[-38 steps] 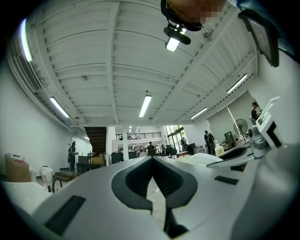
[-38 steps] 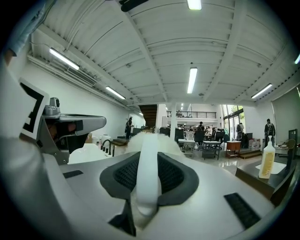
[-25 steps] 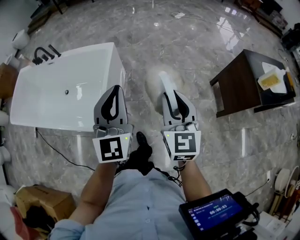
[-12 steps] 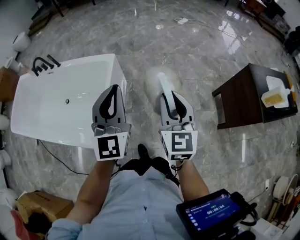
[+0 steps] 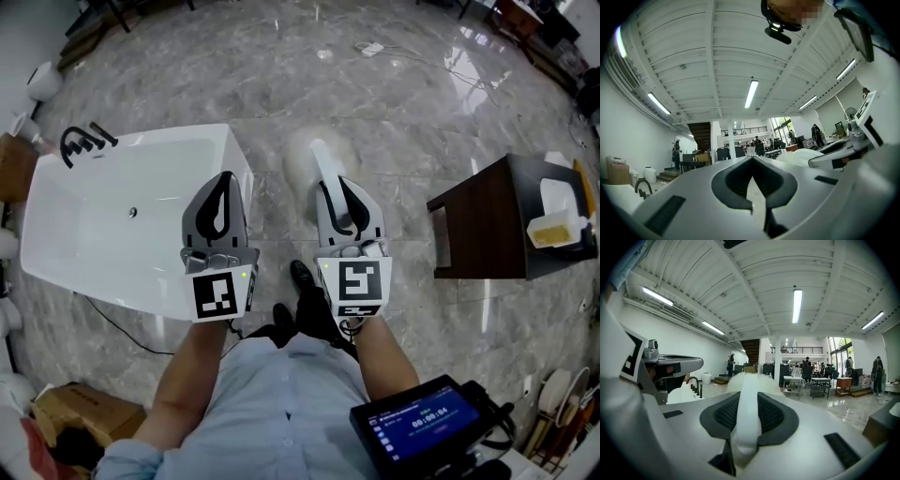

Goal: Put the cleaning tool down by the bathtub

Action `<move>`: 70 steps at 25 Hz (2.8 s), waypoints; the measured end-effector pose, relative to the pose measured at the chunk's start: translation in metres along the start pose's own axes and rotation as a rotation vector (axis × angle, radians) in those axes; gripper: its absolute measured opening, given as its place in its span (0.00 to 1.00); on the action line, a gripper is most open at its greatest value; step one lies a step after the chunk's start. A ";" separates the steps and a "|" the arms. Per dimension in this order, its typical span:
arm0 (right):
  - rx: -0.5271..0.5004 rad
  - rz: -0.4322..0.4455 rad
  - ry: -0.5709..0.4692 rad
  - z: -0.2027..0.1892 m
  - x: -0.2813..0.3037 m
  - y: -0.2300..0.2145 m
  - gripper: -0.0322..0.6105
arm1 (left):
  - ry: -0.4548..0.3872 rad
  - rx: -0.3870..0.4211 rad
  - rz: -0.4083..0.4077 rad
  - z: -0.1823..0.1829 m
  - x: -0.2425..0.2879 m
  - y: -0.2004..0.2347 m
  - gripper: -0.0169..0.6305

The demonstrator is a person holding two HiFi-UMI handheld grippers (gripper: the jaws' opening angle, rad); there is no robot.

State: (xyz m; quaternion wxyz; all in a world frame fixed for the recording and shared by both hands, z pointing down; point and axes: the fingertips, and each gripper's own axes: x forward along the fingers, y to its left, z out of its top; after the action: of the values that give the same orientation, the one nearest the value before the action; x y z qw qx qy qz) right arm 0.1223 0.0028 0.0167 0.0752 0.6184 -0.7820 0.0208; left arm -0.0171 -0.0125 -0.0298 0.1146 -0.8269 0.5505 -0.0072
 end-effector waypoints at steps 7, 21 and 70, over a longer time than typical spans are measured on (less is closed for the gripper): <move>0.000 0.054 0.044 -0.014 0.077 -0.020 0.21 | 0.017 -0.032 0.008 -0.026 0.070 0.004 0.05; -0.009 0.109 0.234 -0.130 0.174 -0.030 0.21 | 0.163 -0.002 0.047 -0.157 0.131 0.032 0.05; 0.049 0.257 0.473 -0.646 0.295 0.064 0.21 | 0.448 -0.121 0.112 -0.707 0.073 -0.013 0.05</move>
State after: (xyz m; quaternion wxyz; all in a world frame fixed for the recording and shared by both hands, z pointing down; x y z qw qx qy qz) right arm 0.0534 -0.1857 0.7009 0.2378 0.4936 -0.8140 0.1929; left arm -0.0741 -0.2027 0.6529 -0.0602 -0.7781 0.6067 -0.1511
